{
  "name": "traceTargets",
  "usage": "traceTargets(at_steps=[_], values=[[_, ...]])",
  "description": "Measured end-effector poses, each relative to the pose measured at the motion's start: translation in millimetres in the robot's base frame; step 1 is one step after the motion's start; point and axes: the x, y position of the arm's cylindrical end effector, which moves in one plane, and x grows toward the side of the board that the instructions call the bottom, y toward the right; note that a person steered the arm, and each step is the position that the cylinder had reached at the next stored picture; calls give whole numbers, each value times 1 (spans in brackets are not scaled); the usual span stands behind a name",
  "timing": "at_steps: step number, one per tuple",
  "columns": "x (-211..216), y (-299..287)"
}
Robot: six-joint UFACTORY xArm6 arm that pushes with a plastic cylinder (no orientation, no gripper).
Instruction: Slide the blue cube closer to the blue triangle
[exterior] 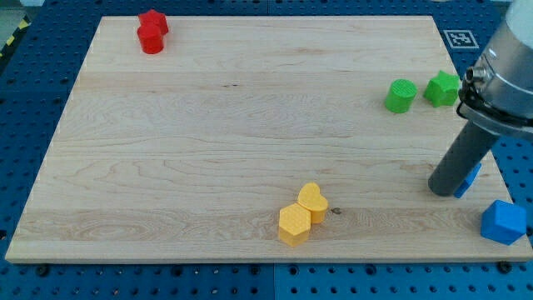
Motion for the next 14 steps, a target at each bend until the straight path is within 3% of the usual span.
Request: traceTargets(at_steps=[2,4,7,10,14], values=[[15,-1],[83,-7],[82,75],[79,54],[71,95]])
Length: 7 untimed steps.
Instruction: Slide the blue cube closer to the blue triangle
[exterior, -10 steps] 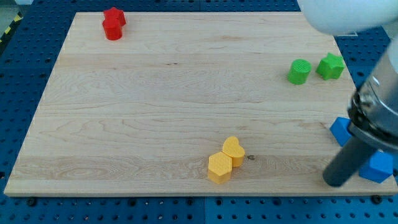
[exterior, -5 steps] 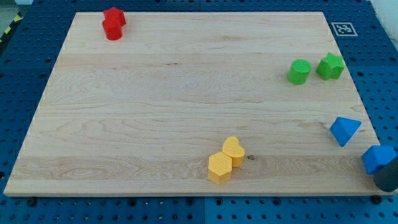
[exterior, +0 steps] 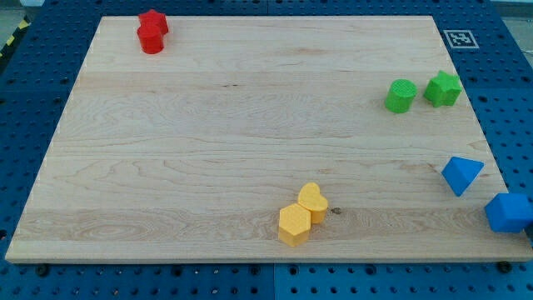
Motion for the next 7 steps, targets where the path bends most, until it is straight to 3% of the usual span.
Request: traceTargets(at_steps=[5,7], values=[[-1,-25],[-23,-31]])
